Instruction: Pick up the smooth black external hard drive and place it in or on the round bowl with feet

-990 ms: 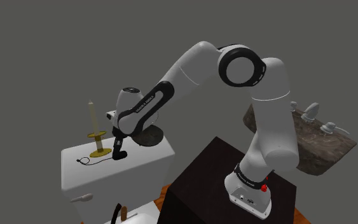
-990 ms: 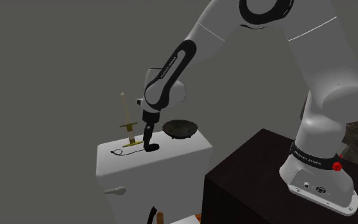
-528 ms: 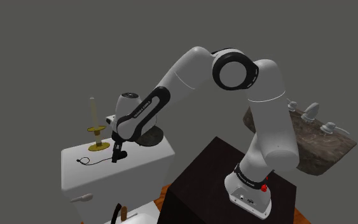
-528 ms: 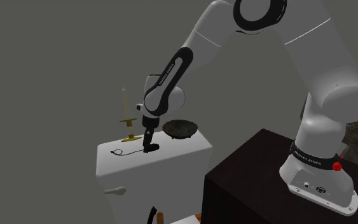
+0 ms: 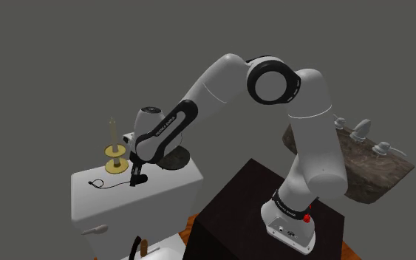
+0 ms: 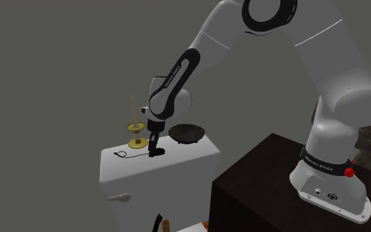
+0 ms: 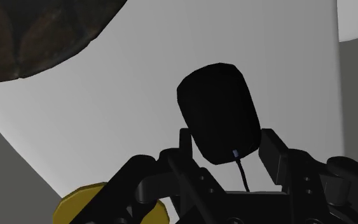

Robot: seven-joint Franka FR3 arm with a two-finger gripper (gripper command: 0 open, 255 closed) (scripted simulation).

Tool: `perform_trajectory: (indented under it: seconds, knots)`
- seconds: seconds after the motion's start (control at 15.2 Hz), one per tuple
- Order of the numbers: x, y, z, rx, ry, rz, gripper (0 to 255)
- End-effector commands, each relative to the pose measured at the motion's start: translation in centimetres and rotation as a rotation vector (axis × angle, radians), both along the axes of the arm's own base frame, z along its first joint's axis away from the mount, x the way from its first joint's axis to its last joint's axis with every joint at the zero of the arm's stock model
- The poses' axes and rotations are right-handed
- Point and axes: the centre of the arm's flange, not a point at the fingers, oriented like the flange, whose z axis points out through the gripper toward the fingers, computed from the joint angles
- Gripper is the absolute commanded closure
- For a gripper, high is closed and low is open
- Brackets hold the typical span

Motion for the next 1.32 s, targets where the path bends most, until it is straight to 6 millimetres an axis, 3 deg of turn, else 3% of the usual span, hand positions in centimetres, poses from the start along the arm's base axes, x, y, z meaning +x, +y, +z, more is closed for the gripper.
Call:
perform_trajectory:
  seconds: [0.0,0.33,1.25]
  knots:
    - [-0.2,0.2,-0.2,-0.001,0.006,0.003,255]
    - [-0.2,0.1,-0.3,-0.001,0.006,0.003,255]
    - [-0.2,0.1,7.1,-0.001,0.006,0.003,255]
